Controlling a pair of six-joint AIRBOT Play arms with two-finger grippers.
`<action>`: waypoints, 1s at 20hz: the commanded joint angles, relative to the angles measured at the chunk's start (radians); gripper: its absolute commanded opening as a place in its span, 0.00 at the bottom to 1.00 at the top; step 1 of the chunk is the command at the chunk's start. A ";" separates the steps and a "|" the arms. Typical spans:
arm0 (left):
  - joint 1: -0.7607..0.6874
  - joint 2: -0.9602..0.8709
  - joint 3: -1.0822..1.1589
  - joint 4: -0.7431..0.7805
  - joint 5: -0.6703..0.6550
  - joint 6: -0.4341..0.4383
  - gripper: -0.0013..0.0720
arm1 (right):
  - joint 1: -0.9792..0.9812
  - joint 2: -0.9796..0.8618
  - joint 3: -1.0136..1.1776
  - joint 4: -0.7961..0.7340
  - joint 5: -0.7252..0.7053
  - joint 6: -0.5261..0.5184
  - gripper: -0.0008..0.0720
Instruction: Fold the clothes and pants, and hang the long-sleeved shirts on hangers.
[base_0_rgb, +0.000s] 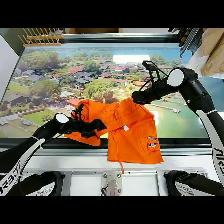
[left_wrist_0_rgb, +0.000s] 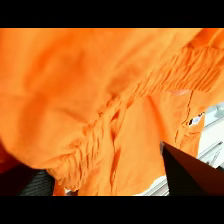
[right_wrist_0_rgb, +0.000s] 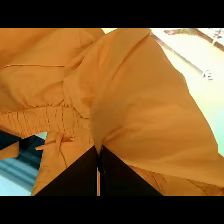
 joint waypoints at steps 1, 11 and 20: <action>-0.055 -0.002 0.000 -0.010 0.088 -0.029 0.72 | 0.000 0.000 0.000 0.000 0.000 0.000 0.02; 0.140 0.378 0.607 -0.071 -0.193 -0.054 0.04 | -0.126 0.188 0.402 -0.013 0.093 -0.113 0.02; -0.037 0.669 0.902 -0.049 0.041 -0.086 0.04 | -0.153 0.514 0.569 -0.014 -0.180 -0.112 0.02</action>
